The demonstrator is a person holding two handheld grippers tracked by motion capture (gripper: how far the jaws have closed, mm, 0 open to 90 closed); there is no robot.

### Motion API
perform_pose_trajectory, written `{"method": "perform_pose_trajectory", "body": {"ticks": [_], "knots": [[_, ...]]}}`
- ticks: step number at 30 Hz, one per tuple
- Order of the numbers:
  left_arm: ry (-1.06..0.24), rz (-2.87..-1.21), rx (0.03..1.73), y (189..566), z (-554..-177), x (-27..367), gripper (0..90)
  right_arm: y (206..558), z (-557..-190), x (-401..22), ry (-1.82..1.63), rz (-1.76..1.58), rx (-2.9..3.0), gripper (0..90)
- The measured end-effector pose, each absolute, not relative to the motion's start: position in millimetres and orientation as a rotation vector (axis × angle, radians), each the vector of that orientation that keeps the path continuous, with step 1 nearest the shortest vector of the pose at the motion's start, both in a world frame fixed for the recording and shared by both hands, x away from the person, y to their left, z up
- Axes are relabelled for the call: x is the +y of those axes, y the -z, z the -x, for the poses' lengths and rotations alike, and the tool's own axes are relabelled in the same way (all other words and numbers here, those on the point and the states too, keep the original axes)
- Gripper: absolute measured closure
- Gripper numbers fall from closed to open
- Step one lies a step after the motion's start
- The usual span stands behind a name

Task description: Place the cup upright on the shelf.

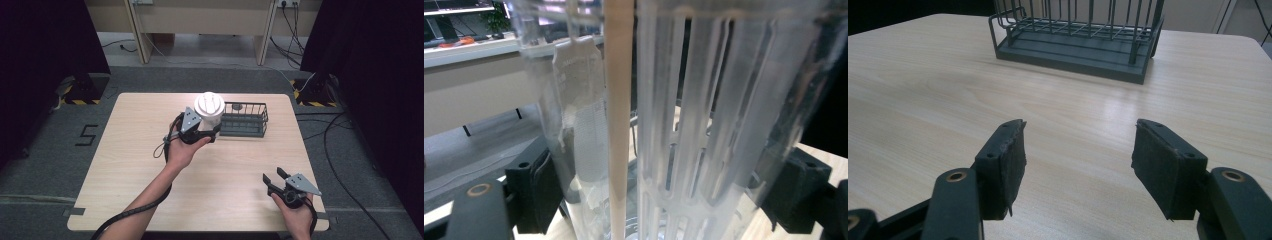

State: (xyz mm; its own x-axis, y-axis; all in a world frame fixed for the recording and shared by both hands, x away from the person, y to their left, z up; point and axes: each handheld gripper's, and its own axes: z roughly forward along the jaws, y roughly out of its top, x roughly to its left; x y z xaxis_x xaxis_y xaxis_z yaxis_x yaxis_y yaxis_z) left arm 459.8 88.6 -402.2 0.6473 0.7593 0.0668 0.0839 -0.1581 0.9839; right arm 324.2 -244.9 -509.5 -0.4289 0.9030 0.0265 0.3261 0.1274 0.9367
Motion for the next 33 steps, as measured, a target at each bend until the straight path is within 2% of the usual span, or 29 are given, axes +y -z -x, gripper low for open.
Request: {"method": "perform_pose_trajectory", "body": {"ticks": [19, 33], "knots": [[-0.691, -1.641, 0.687, 375, -494, 60, 17.1, 512, -326, -242, -1.303, -1.174, 1.858, 38.6], [-0.669, -1.64, 0.72, 378, -520, 44, 17.1, 514, -327, -243, -1.315, -1.194, 1.864, 38.6]]}}
